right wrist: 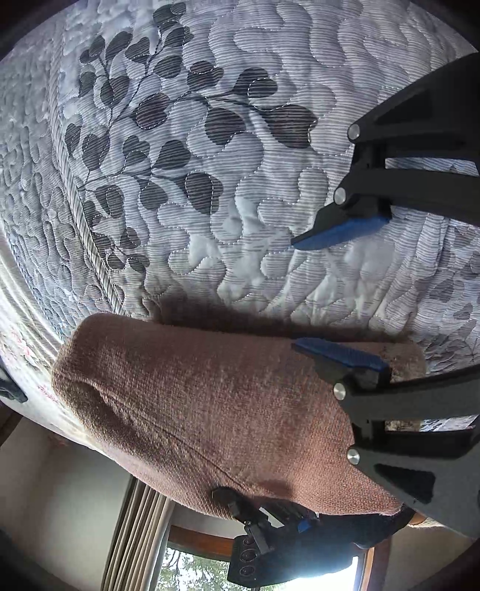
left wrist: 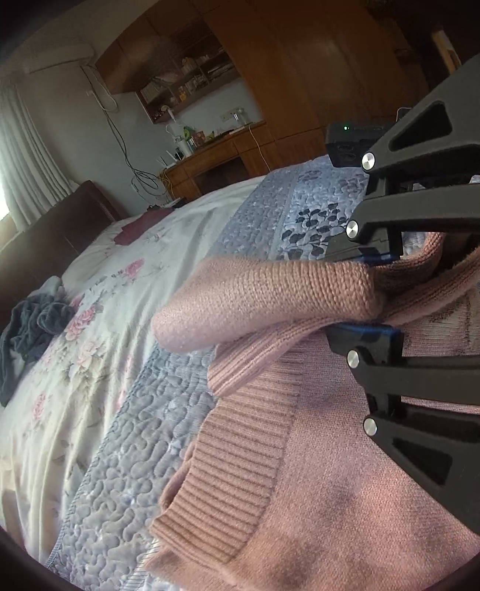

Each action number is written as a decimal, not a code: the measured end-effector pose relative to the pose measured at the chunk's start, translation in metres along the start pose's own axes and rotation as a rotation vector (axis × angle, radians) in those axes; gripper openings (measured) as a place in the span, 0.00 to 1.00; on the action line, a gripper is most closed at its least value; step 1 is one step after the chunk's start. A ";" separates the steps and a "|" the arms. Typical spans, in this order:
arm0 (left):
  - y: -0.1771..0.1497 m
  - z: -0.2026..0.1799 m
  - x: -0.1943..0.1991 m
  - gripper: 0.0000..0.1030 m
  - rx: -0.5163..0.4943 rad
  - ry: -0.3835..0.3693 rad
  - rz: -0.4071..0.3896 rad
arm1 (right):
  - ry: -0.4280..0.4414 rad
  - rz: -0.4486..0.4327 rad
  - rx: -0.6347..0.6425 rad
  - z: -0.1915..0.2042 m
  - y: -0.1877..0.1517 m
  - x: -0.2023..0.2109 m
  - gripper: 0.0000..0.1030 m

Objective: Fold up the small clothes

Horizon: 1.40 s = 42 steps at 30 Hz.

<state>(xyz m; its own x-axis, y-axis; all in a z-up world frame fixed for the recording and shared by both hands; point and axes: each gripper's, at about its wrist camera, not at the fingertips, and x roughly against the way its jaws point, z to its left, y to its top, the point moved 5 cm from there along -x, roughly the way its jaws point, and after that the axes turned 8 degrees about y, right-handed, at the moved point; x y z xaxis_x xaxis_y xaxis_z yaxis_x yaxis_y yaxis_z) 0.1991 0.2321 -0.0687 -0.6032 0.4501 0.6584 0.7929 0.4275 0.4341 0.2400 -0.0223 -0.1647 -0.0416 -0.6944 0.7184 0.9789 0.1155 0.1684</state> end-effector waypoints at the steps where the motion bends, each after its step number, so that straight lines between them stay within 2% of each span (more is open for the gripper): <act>1: 0.003 0.001 0.006 0.23 -0.001 0.001 -0.007 | 0.005 0.000 0.004 0.002 -0.002 0.001 0.49; 7: 0.024 0.030 0.049 0.22 0.032 0.028 -0.058 | 0.018 0.006 0.036 0.022 -0.013 -0.001 0.50; 16: 0.045 0.099 0.099 0.21 0.084 0.091 -0.098 | 0.055 0.047 0.107 0.063 -0.023 -0.020 0.51; 21: 0.047 0.143 0.102 0.21 0.139 0.129 -0.097 | 0.080 0.072 0.153 0.088 -0.029 -0.031 0.53; 26: 0.032 0.176 0.078 0.21 0.148 0.166 -0.046 | 0.088 0.101 0.196 0.109 -0.038 -0.044 0.54; 31: 0.026 0.185 0.067 0.22 0.144 0.179 -0.053 | 0.074 0.124 0.227 0.119 -0.044 -0.056 0.55; 37: 0.022 0.181 0.080 0.32 0.120 0.231 -0.022 | 0.087 0.136 0.221 0.121 -0.047 -0.065 0.55; 40: 0.012 0.171 0.105 0.34 0.144 0.168 -0.012 | 0.117 0.136 0.212 0.124 -0.049 -0.064 0.57; 42: -0.002 0.159 0.122 0.38 0.124 0.146 -0.004 | 0.124 0.135 0.211 0.123 -0.052 -0.062 0.60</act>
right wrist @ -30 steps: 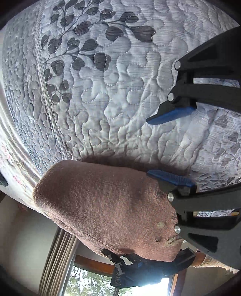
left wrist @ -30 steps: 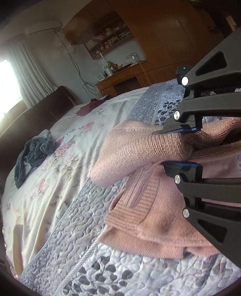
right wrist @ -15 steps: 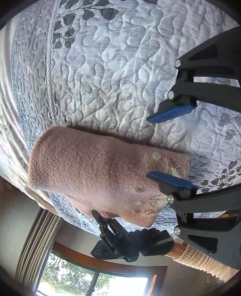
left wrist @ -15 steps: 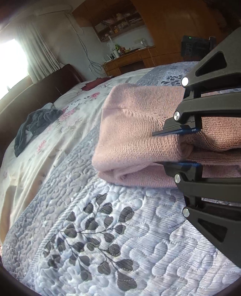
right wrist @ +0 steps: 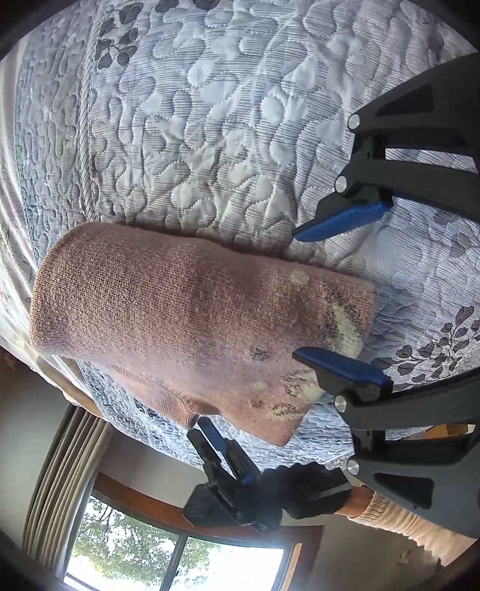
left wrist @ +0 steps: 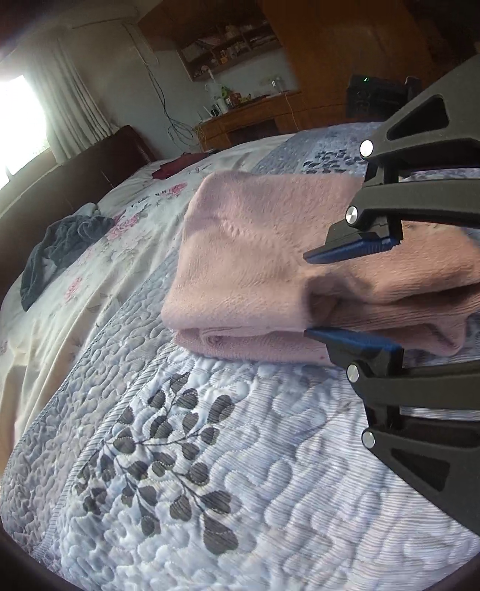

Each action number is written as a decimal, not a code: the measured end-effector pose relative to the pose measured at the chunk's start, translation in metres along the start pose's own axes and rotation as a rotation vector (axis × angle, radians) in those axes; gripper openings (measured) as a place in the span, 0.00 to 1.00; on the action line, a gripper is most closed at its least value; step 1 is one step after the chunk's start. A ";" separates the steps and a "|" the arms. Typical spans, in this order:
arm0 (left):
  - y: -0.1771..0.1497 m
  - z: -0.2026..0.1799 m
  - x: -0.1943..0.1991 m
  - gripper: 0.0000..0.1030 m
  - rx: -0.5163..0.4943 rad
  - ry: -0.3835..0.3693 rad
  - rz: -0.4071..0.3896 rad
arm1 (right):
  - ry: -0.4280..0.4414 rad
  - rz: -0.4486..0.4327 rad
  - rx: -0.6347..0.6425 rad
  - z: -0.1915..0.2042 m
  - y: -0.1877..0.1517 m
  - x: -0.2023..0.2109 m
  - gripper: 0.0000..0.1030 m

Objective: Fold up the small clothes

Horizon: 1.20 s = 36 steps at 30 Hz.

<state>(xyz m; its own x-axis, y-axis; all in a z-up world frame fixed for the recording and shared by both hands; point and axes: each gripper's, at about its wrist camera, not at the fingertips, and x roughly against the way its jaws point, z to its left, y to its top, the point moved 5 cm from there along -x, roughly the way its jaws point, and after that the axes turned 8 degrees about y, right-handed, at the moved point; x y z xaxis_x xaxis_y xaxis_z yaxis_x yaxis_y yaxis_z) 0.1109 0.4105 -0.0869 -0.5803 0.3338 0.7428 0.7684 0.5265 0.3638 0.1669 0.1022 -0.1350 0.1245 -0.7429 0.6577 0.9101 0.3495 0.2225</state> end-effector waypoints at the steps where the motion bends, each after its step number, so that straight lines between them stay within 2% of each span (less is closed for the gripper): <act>1: -0.010 -0.005 0.007 0.41 -0.023 0.003 0.007 | 0.001 0.000 -0.002 0.000 -0.002 0.000 0.60; 4: -0.040 -0.020 0.020 0.49 -0.097 0.021 0.031 | 0.014 0.001 -0.016 -0.002 -0.012 -0.004 0.61; 7: -0.060 -0.027 0.018 0.56 -0.107 0.015 0.061 | 0.033 0.009 -0.043 -0.004 -0.016 -0.011 0.61; 8: -0.064 -0.027 0.013 0.61 -0.117 0.055 0.075 | 0.038 0.014 -0.051 -0.004 -0.020 -0.014 0.61; 10: -0.068 -0.024 0.003 0.61 -0.138 0.108 0.087 | 0.045 0.022 -0.066 -0.005 -0.022 -0.019 0.61; 11: -0.070 -0.022 -0.002 0.59 -0.132 0.110 0.096 | 0.046 0.026 -0.072 -0.006 -0.023 -0.022 0.61; 13: -0.073 -0.018 -0.007 0.43 -0.120 0.124 0.110 | 0.055 0.035 -0.078 -0.005 -0.025 -0.026 0.61; 14: -0.072 -0.015 -0.007 0.29 -0.114 0.136 0.108 | 0.062 0.039 -0.081 -0.004 -0.025 -0.027 0.55; 15: -0.071 -0.010 -0.006 0.16 -0.096 0.131 0.109 | 0.076 0.039 -0.081 -0.003 -0.025 -0.027 0.41; 17: -0.069 -0.002 -0.002 0.13 -0.057 0.100 0.108 | 0.068 0.032 -0.051 0.002 -0.025 -0.026 0.34; 20: -0.072 0.005 -0.001 0.13 -0.080 0.134 0.110 | 0.052 0.028 -0.008 0.010 -0.027 -0.026 0.25; 25: -0.079 0.018 -0.017 0.14 -0.077 0.145 0.143 | 0.028 0.043 -0.026 -0.001 -0.031 -0.033 0.23; 28: -0.079 0.015 -0.022 0.21 -0.101 0.168 0.151 | 0.031 0.055 -0.047 -0.008 -0.032 -0.035 0.24; 29: -0.079 0.015 -0.021 0.29 -0.101 0.183 0.158 | 0.029 0.059 -0.043 -0.008 -0.032 -0.035 0.25; 30: -0.077 0.015 -0.020 0.35 -0.094 0.190 0.163 | 0.024 0.064 -0.036 -0.007 -0.030 -0.034 0.28; 32: -0.073 0.013 -0.013 0.37 -0.079 0.182 0.164 | 0.020 0.066 -0.019 -0.002 -0.026 -0.029 0.33; 33: -0.068 0.012 -0.009 0.41 -0.076 0.182 0.151 | 0.021 0.058 -0.016 0.002 -0.022 -0.026 0.39; 34: -0.062 0.011 -0.004 0.46 -0.081 0.191 0.136 | 0.028 0.042 -0.010 0.004 -0.019 -0.021 0.42; 35: -0.056 0.009 -0.001 0.62 -0.093 0.201 0.119 | 0.037 0.024 -0.005 0.006 -0.015 -0.016 0.49; 36: -0.050 0.008 0.000 0.69 -0.103 0.207 0.103 | 0.041 0.008 -0.002 0.007 -0.010 -0.011 0.51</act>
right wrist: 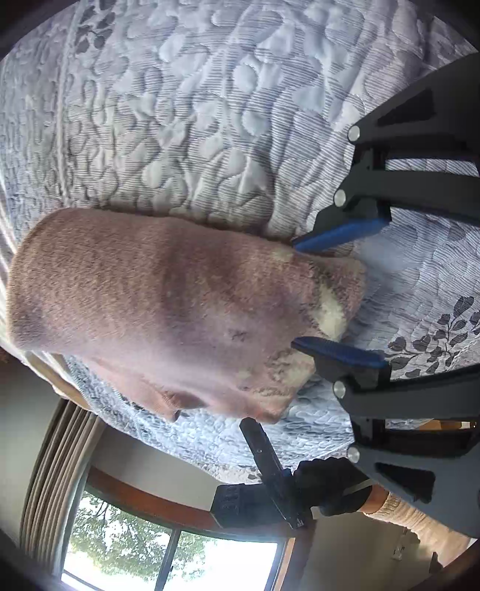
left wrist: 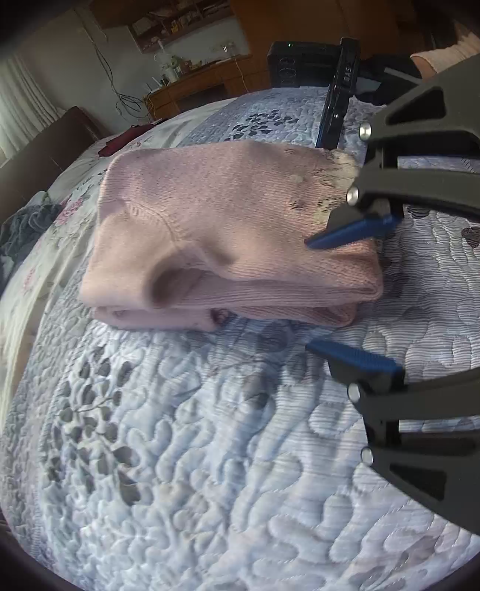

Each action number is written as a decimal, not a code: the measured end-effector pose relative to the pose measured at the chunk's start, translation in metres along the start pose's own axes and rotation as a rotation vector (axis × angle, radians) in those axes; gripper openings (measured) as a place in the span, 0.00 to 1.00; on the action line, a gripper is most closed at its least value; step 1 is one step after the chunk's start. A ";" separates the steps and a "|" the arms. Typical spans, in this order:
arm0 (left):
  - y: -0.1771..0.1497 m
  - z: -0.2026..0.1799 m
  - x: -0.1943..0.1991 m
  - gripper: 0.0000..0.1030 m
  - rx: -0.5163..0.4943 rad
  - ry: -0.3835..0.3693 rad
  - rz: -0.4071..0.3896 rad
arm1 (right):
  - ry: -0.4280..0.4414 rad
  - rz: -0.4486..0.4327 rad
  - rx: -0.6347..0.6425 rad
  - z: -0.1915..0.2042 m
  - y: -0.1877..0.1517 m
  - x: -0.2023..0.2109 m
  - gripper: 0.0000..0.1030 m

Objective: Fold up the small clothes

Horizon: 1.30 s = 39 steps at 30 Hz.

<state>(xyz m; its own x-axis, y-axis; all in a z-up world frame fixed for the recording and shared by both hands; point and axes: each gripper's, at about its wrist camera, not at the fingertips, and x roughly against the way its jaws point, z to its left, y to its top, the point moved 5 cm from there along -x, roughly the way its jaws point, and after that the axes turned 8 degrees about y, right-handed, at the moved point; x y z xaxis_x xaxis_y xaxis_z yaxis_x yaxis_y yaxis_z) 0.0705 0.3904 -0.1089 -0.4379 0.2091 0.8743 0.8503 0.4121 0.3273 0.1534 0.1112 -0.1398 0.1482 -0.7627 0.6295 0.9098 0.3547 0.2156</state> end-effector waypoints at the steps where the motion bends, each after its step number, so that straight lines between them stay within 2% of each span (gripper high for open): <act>1: 0.006 -0.001 0.000 0.69 -0.003 -0.002 -0.006 | 0.002 -0.015 0.000 0.000 0.005 0.004 0.52; 6: 0.044 -0.007 -0.017 0.69 0.024 -0.081 0.015 | 0.056 -0.083 -0.042 -0.007 0.033 0.017 0.59; 11: 0.071 -0.007 -0.050 0.70 0.056 -0.052 0.049 | 0.096 -0.103 -0.073 -0.022 0.052 0.015 0.59; 14: 0.073 -0.006 -0.068 0.71 0.091 -0.134 0.080 | 0.128 -0.103 -0.084 -0.024 0.060 0.007 0.61; 18: 0.077 -0.008 -0.079 0.73 0.135 -0.234 0.071 | 0.135 -0.101 -0.101 -0.030 0.075 -0.011 0.67; 19: 0.077 -0.010 -0.079 0.73 0.146 -0.255 0.068 | 0.152 -0.100 -0.109 -0.033 0.077 -0.015 0.70; 21: 0.075 -0.016 -0.079 0.73 0.132 -0.298 0.065 | 0.178 -0.102 -0.126 -0.037 0.081 -0.023 0.81; 24: 0.067 -0.025 -0.087 0.73 0.028 -0.243 0.081 | 0.222 -0.097 -0.155 -0.046 0.085 -0.035 0.84; 27: 0.072 -0.034 -0.093 0.77 0.014 -0.235 0.083 | 0.282 -0.084 -0.175 -0.045 0.091 -0.049 0.87; 30: 0.077 -0.046 -0.099 0.78 -0.006 -0.223 0.090 | 0.268 -0.082 -0.175 -0.040 0.101 -0.061 0.88; 31: 0.077 -0.046 -0.098 0.78 -0.003 -0.230 0.090 | 0.263 -0.082 -0.177 -0.039 0.105 -0.064 0.88; 32: 0.078 -0.047 -0.100 0.73 0.006 -0.243 0.093 | 0.257 -0.083 -0.176 -0.037 0.107 -0.066 0.84; 33: 0.079 -0.049 -0.103 0.58 0.022 -0.268 0.103 | 0.247 -0.089 -0.168 -0.035 0.109 -0.066 0.81; 34: 0.079 -0.049 -0.105 0.55 0.051 -0.302 0.112 | 0.238 -0.096 -0.159 -0.032 0.110 -0.065 0.74; 36: 0.079 -0.051 -0.105 0.52 0.059 -0.325 0.102 | 0.233 -0.111 -0.136 -0.024 0.108 -0.060 0.62; 37: 0.077 -0.053 -0.103 0.51 0.059 -0.340 0.098 | 0.237 -0.116 -0.127 -0.020 0.106 -0.055 0.59; 39: 0.073 -0.059 -0.098 0.49 0.105 -0.417 0.091 | 0.248 -0.121 -0.106 -0.011 0.102 -0.042 0.51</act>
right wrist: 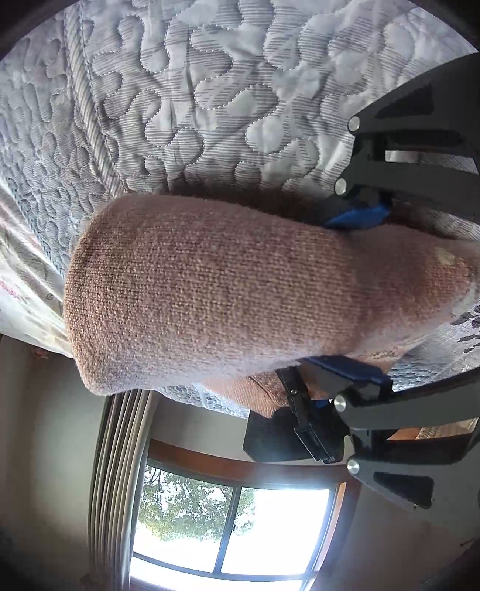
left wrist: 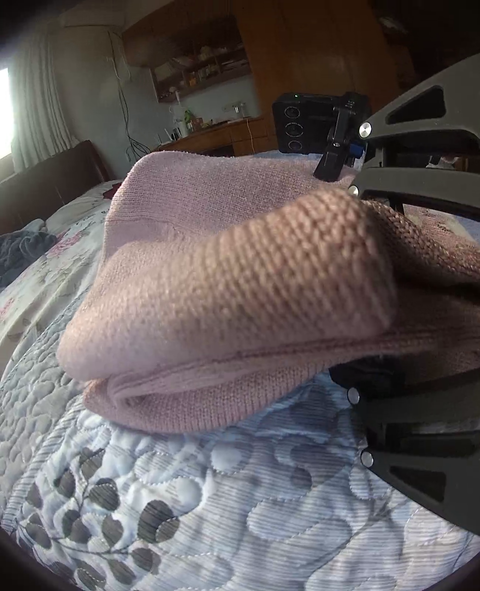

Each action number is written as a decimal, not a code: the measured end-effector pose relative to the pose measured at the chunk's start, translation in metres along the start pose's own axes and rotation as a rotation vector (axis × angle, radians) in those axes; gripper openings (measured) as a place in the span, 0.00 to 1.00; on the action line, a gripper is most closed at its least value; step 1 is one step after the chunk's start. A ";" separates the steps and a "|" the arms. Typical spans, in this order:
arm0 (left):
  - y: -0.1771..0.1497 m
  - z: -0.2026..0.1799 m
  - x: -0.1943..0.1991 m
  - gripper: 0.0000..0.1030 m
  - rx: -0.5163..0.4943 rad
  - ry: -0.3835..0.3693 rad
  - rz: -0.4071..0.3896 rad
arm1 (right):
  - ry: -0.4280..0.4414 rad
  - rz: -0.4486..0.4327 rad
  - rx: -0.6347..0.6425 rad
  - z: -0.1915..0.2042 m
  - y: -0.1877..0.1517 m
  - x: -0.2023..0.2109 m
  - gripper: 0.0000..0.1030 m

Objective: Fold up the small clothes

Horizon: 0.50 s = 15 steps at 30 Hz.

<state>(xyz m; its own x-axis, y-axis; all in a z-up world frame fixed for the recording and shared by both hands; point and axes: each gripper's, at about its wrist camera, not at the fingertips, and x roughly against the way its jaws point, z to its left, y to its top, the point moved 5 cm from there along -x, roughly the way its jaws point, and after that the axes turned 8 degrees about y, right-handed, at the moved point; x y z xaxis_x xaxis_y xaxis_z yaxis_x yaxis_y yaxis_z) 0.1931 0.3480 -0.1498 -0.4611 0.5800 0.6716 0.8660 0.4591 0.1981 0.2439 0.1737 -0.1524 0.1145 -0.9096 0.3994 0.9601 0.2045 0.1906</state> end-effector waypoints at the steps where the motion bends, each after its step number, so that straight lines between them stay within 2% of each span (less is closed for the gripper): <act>1: -0.003 -0.005 0.002 0.49 0.011 -0.028 -0.006 | 0.000 0.000 0.014 0.006 0.000 0.005 0.50; 5: -0.026 -0.047 -0.002 0.49 -0.034 -0.067 -0.009 | -0.009 -0.005 0.051 0.025 -0.017 0.047 0.48; 9: -0.060 -0.098 -0.014 0.49 -0.096 -0.095 0.003 | -0.031 -0.005 0.085 0.035 -0.050 0.108 0.48; 12: -0.093 -0.132 -0.024 0.49 -0.157 -0.091 0.011 | -0.046 -0.007 0.082 0.031 -0.081 0.151 0.48; 15: -0.128 -0.154 -0.037 0.49 -0.175 -0.091 0.028 | -0.053 -0.017 0.053 0.018 -0.109 0.186 0.48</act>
<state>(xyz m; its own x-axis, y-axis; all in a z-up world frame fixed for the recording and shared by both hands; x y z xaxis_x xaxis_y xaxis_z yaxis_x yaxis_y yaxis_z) 0.1295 0.1638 -0.0901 -0.4448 0.6532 0.6128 0.8956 0.3222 0.3066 0.1555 -0.0108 -0.0826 0.0830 -0.8932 0.4420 0.9470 0.2088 0.2441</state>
